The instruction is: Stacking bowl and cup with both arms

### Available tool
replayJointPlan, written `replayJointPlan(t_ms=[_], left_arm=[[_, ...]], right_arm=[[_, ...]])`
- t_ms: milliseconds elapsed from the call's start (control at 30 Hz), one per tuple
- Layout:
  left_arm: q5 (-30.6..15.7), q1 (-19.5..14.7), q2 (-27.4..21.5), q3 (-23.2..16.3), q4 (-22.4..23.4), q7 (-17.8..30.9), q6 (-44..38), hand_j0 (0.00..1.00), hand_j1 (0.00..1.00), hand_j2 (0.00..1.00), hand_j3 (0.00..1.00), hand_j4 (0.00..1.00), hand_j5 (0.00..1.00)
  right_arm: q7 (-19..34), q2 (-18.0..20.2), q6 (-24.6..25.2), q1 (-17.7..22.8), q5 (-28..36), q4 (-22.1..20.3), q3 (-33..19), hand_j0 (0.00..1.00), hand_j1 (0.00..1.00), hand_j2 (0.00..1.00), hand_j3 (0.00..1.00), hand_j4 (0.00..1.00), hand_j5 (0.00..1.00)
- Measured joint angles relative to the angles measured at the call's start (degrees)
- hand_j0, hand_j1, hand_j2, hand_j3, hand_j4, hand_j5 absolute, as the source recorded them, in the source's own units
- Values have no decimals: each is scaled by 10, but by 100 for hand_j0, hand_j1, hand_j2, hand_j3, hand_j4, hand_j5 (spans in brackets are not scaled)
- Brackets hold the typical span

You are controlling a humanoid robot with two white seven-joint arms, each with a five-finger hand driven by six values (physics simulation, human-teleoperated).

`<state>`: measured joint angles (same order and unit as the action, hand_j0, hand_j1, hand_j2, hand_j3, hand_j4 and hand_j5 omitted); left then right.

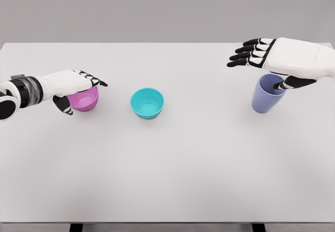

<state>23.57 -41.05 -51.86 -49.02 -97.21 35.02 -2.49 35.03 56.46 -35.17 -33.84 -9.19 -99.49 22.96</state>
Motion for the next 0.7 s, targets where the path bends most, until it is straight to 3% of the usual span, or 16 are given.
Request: replayJointPlan(t_ms=[700], left_arm=[[3, 0, 25, 0, 51, 0, 1, 100, 100, 100, 100, 100, 100]], right_arm=[[0, -4, 0, 0, 0, 0, 0, 100, 100, 100, 100, 100, 100]])
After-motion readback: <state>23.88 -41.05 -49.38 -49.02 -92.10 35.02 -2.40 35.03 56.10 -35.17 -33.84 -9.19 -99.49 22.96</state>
